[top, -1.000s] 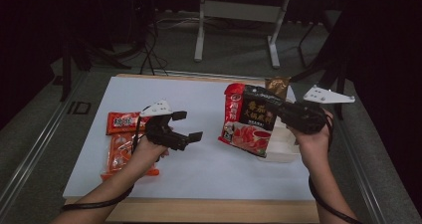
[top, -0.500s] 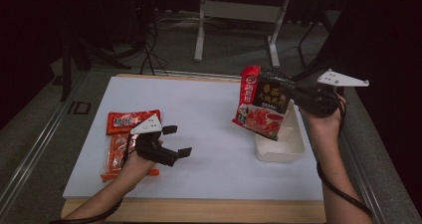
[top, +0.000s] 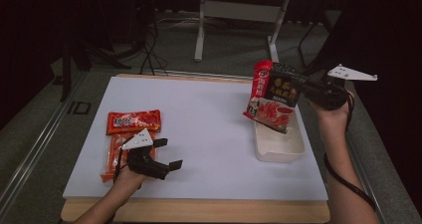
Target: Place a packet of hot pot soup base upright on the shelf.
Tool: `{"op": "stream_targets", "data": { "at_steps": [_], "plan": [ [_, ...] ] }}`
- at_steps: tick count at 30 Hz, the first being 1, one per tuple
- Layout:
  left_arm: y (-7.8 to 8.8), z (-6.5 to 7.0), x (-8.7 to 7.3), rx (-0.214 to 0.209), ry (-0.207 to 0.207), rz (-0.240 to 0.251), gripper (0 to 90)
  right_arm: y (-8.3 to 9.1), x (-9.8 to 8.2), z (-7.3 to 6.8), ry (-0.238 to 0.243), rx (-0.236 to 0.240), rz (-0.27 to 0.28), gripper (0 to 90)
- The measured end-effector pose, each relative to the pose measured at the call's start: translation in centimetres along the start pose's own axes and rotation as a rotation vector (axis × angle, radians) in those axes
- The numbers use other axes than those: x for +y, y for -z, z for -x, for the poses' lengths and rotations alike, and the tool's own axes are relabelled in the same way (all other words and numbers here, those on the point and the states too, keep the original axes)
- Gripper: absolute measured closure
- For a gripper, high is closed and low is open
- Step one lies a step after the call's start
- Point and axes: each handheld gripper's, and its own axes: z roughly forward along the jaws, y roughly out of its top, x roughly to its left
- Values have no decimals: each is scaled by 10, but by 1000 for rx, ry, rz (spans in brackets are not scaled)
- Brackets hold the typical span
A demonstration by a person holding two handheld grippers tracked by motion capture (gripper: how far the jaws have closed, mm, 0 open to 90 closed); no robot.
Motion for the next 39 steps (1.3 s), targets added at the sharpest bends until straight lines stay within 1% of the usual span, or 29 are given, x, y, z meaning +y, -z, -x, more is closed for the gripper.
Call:
{"op": "stream_targets", "data": {
  "at_steps": [1, 3, 6, 12, 14, 17, 19, 23, 27, 30, 31, 33, 34, 35, 36, 37, 39],
  "plan": [
    [0, -1, -3, 1, 6, 1, 0, 0, 0, 3, -2, -7, 0, 774],
    [0, -1, -5, 11, -15, 13, 0, 1, -2, 12, -2, -16, -3, 774],
    [0, 0, -6, 17, -33, 9, 0, 1, -5, 21, -9, -25, -7, 773],
    [1, -2, -8, 30, -35, 17, 0, -1, -14, 38, -23, -48, -17, 772],
    [1, -1, -10, 32, -43, 22, 0, -3, -18, 42, -26, -51, -17, 770],
    [1, -1, -12, 22, -41, 31, 0, -7, -23, 47, -12, -60, -32, 770],
    [0, -1, -12, 15, -39, 26, 0, -11, -26, 50, -10, -62, -41, 770],
    [-1, -2, -13, 6, -25, 28, 0, -19, -29, 53, 10, -76, -67, 769],
    [-1, -2, -14, 12, -22, 28, 0, -27, -30, 54, 24, -60, -89, 767],
    [-1, -3, -15, 8, -16, 26, 0, -30, -31, 54, 28, -56, -98, 767],
    [-1, -4, -16, 6, -15, 25, 0, -34, -32, 54, 32, -37, -103, 765],
    [-2, -4, -16, 6, -13, 24, 0, -36, -33, 53, 35, -23, -105, 762],
    [-2, -4, -16, 6, -13, 24, 0, -36, -33, 53, 35, -23, -105, 762],
    [-2, -4, -16, 2, -10, 30, 0, -38, -34, 52, 37, -10, -103, 760],
    [-2, -4, -16, 2, -10, 30, 0, -38, -34, 52, 37, -10, -103, 760],
    [-2, -4, -16, 1, -9, 29, 0, -39, -35, 51, 39, 6, -101, 757],
    [-3, -4, -17, -2, -8, 29, 0, -39, -36, 51, 44, 10, -99, 756]
  ]
}}
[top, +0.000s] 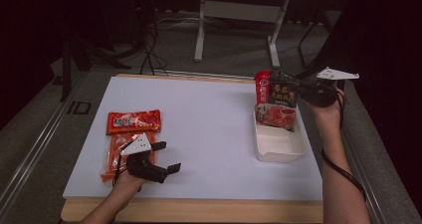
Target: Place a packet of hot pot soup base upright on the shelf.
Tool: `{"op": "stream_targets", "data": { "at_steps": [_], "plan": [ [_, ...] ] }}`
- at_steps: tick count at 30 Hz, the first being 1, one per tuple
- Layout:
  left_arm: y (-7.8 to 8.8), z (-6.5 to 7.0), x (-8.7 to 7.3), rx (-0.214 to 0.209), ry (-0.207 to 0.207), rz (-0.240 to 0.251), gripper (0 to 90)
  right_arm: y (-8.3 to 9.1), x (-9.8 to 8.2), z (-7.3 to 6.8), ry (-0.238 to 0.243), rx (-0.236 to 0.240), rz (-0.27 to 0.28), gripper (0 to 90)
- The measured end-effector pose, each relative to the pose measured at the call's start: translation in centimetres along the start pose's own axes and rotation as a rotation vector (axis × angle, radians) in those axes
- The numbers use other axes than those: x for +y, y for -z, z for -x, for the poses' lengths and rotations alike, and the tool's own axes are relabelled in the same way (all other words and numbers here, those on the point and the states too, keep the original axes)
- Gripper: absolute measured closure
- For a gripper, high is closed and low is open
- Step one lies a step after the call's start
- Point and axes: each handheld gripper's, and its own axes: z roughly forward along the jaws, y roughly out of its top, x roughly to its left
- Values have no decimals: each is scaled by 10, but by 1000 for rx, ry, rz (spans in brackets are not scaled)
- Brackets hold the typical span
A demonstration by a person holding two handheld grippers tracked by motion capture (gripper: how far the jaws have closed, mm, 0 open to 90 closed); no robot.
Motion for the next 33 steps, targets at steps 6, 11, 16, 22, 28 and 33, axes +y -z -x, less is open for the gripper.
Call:
{"op": "stream_targets", "data": {
  "at_steps": [6, 11, 16, 22, 28, 33],
  "plan": [
    [0, -1, -1, -1, 0, -4, 0, -2, -6, 0, -12, 23, 2, 750],
    [0, 0, -2, 6, -7, -6, 0, 2, -15, 2, -33, 22, 28, 745],
    [0, -2, -2, 1, -2, -6, 0, 3, -21, 3, -47, 23, 48, 744],
    [-1, -2, -3, -4, -13, -12, 0, 8, -31, 3, -64, 36, 66, 738],
    [-2, -2, -4, -2, -15, -13, 0, 8, -51, 6, -97, 29, 53, 732],
    [-3, -2, -4, 8, -23, -16, 0, 14, -60, 11, -110, 7, 51, 722]
  ]
}}
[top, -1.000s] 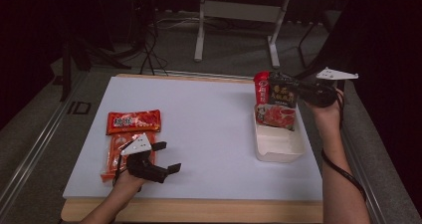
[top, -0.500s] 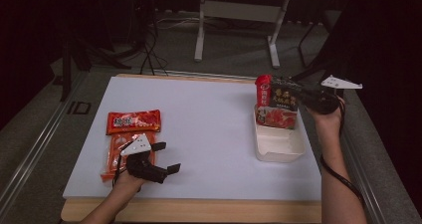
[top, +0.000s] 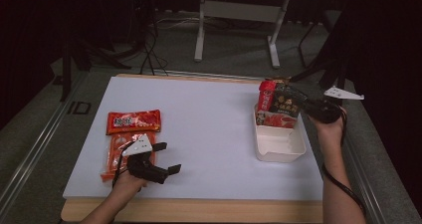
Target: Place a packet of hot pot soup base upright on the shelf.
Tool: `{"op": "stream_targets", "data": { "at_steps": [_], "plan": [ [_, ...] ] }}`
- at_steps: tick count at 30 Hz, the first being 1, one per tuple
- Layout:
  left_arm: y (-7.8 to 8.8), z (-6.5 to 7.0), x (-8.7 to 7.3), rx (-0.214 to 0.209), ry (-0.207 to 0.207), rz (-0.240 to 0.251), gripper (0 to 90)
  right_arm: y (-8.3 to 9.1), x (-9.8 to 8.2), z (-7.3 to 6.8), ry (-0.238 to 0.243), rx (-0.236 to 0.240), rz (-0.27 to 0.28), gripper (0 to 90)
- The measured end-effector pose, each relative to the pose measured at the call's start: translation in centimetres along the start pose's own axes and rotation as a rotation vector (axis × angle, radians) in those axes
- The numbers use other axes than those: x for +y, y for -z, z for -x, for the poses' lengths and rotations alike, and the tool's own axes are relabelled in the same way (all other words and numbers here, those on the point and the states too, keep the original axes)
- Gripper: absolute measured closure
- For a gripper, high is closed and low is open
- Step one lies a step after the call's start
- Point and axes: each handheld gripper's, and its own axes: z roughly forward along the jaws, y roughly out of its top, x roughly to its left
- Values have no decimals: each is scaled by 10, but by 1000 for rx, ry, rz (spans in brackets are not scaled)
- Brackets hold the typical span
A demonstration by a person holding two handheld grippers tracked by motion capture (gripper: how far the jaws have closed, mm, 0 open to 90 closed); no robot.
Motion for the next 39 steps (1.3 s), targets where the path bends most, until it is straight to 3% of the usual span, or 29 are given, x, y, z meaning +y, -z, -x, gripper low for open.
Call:
{"op": "stream_targets", "data": {
  "at_steps": [5, 10, 14, 20, 22, 24, 26, 29, 30, 31, 34, 39],
  "plan": [
    [0, 1, 1, 6, -14, 2, 0, 3, -1, 0, -19, -25, -13, 658],
    [0, 3, 1, -5, -12, -27, 0, 10, 4, -6, -21, -76, -18, 469],
    [0, 4, 3, -8, -1, -60, 0, 22, 12, -12, -23, -101, 12, 400],
    [3, 7, 7, -6, -11, -48, 0, 38, 27, -24, -17, -121, 62, 279],
    [4, 6, 7, -11, -4, -40, 0, 44, 33, -37, -3, -112, 85, 182],
    [4, 5, 8, -3, -1, -45, 0, 44, 33, -37, -3, -112, 85, 182],
    [5, 5, 8, -5, 2, -47, 0, 49, 36, -53, -3, -78, 105, 137],
    [5, 5, 8, -10, 2, -58, 0, 49, 33, -71, 0, -31, 110, 132],
    [5, 5, 8, -10, 2, -58, 0, 49, 33, -71, 0, -31, 110, 132],
    [4, 6, 9, -13, -2, -69, 0, 48, 28, -87, 7, -9, 106, 136],
    [3, 7, 9, -16, -4, -80, 0, 47, 23, -102, 18, 19, 120, 141],
    [4, 7, 10, -14, -2, -93, 47, 43, 17, -121, 29, 67, 100, 146]
  ]
}}
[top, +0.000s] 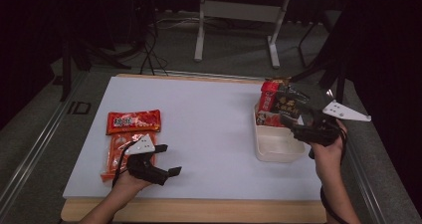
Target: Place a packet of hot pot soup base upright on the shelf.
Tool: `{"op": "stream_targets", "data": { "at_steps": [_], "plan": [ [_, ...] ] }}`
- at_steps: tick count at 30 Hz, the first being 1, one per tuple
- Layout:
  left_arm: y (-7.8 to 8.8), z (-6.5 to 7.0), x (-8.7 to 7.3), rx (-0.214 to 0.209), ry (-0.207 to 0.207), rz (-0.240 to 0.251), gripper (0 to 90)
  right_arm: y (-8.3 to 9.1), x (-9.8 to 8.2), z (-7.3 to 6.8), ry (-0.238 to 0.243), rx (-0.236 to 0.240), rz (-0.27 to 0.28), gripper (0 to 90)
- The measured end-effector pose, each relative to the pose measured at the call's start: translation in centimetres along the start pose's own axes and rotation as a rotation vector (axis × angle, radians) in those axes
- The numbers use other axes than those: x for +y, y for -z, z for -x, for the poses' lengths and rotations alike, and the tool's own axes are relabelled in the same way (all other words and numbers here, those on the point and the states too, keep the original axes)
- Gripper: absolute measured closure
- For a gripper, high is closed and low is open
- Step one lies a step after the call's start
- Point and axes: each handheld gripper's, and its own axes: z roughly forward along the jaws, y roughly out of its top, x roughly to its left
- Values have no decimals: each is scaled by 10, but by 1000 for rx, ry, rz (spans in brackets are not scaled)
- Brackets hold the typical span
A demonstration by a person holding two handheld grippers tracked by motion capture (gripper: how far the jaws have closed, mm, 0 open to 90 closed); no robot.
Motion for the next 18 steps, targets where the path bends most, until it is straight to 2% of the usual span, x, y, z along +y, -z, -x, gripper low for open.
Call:
{"op": "stream_targets", "data": {
  "at_steps": [1, 4, 5, 9, 11, 12, 14, 18],
  "plan": [
    [1, 0, 1, 16, -6, -7, 56, -1, -4, -9, 9, 10, -6, 152],
    [3, -1, 1, 37, -5, -16, 99, -1, -6, -15, 29, 21, -14, 152],
    [5, -3, 1, 38, 9, -16, 118, 0, -8, -21, 45, 27, -19, 152],
    [12, -8, 3, 65, 20, -38, 143, 3, -12, -29, 46, 41, -14, 152],
    [17, -10, 4, 109, 25, -35, 169, 5, -15, -33, 57, 39, -22, 152],
    [20, -12, 5, 115, 32, -33, 204, 5, -16, -34, 59, 43, -26, 152],
    [27, -16, 5, 151, 35, -29, 215, 6, -19, -37, 59, 51, -30, 152],
    [40, -25, 6, 207, 56, -15, 351, 8, -23, -42, 60, 62, -24, 152]
  ]
}}
